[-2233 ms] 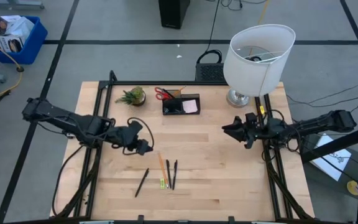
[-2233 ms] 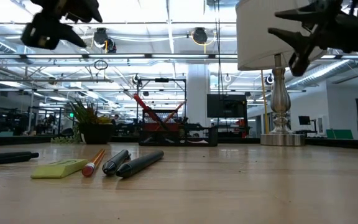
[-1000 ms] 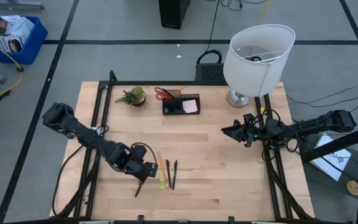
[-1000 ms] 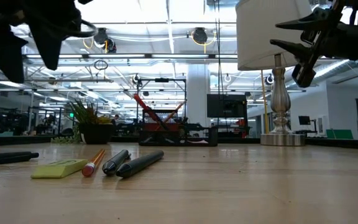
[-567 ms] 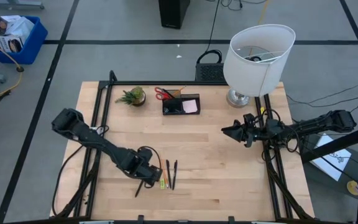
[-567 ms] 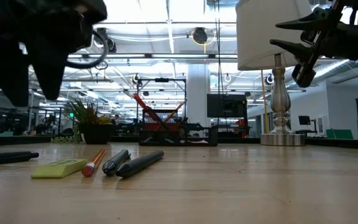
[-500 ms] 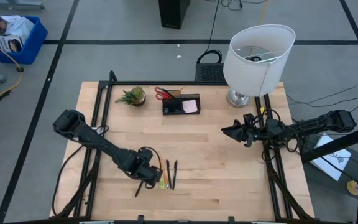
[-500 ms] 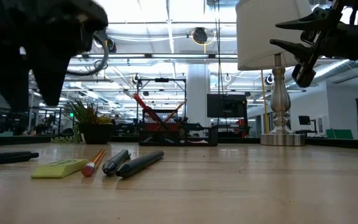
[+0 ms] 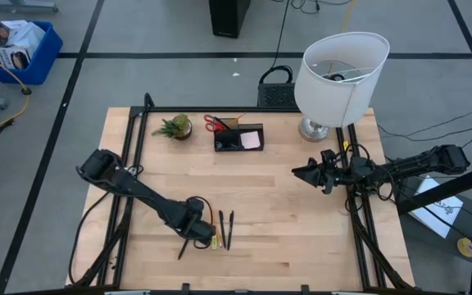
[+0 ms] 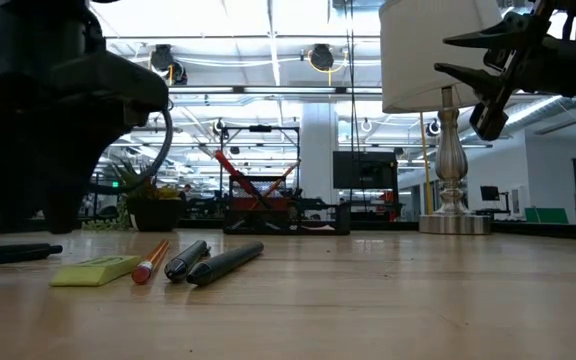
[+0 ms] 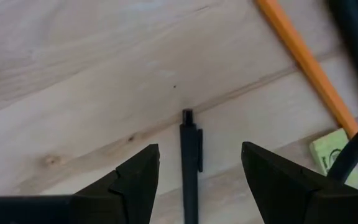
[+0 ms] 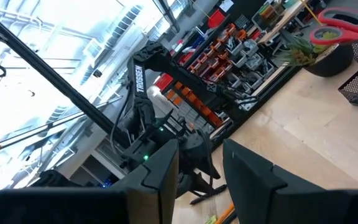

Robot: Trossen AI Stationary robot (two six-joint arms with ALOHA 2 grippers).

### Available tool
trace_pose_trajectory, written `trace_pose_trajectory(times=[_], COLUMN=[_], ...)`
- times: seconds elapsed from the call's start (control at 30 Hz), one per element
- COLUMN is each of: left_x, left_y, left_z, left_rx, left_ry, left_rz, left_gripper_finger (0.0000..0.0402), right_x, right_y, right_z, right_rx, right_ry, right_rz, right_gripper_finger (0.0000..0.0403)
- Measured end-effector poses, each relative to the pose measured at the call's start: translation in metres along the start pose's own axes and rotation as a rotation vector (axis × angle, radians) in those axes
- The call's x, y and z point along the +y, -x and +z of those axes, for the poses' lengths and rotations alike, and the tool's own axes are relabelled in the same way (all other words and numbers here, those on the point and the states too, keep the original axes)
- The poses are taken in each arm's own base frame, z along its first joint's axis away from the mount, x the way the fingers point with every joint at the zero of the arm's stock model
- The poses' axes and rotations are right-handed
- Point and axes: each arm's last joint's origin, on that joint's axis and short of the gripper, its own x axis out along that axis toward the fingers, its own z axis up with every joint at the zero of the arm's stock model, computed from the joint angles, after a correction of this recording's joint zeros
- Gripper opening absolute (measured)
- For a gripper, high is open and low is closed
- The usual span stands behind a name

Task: Pick and place office supplies into organizer
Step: Put the black pen into the black desk organizer

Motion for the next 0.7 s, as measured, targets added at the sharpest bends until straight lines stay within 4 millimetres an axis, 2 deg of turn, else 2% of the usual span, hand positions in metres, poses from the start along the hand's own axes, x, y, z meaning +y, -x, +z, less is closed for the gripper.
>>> trace_pose_trajectory(times=[0.27, 0.7], left_x=[0.008, 0.007], left_y=[-0.018, -0.020], left_z=[-0.001, 0.000], left_rx=[0.045, 0.037], left_ry=[0.012, 0.007], left_rz=[0.004, -0.021], left_gripper_finger=[0.0232, 0.0232], right_x=[0.000, -0.001], right_y=[0.000, 0.000], right_z=[0.000, 0.000], right_rx=[0.002, 0.005], right_ry=[0.001, 0.001], right_rz=[-0.003, -0.006], right_gripper_finger=[0.0116, 0.0116])
